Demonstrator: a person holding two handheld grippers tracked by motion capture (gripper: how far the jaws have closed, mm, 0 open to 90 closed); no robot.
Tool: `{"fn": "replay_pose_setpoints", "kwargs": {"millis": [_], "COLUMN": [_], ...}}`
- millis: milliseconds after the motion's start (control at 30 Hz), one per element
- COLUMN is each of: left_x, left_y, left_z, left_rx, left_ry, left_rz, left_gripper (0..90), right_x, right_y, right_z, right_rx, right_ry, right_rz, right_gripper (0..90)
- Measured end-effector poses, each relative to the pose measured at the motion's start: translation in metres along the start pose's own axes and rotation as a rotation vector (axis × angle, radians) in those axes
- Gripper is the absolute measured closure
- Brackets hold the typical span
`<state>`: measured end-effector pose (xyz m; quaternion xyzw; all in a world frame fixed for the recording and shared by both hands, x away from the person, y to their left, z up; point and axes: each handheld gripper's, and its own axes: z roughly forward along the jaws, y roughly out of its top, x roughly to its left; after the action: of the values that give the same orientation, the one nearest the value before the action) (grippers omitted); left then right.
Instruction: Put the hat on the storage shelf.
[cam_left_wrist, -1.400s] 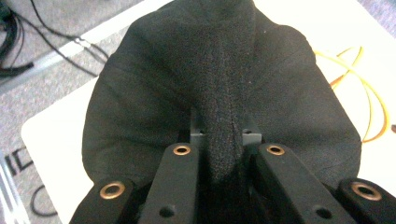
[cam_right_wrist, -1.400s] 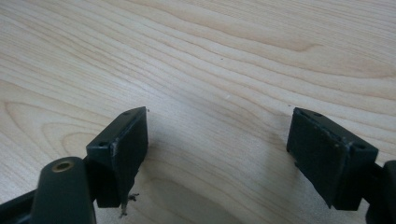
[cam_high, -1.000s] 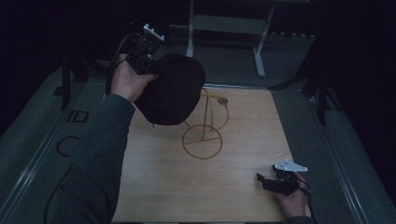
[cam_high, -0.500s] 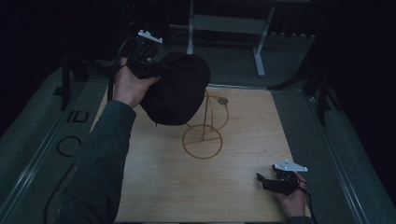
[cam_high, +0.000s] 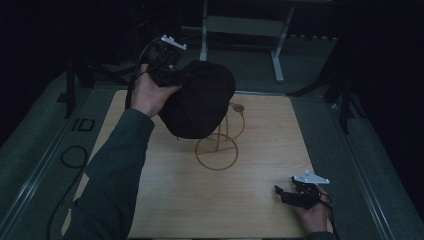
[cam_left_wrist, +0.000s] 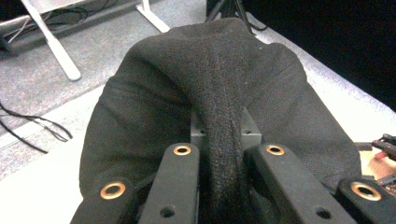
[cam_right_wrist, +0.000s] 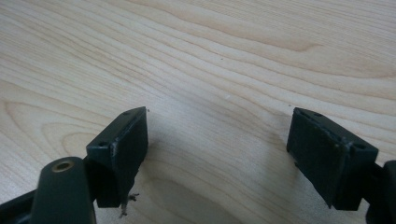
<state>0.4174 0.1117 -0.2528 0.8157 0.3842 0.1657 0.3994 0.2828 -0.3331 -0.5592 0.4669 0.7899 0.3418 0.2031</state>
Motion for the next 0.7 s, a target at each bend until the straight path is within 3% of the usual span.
{"fn": "replay_pose_setpoints", "kwargs": {"millis": [467, 700], "left_x": [-0.025, -0.038], "left_y": [0.014, 0.021], "left_z": [0.009, 0.021], "left_rx": [0.04, 0.052], "left_ry": [-0.015, -0.034], "left_rz": [0.075, 0.088], "left_gripper": [82.6, 82.1], "right_x": [0.0, 0.0], "right_y": [0.0, 0.0], "right_z": [0.0, 0.0], "right_rx": [0.001, 0.001], "right_ry": [0.0, 0.0], "right_rz": [0.0, 0.0], "right_gripper": [20.1, 20.1]}}
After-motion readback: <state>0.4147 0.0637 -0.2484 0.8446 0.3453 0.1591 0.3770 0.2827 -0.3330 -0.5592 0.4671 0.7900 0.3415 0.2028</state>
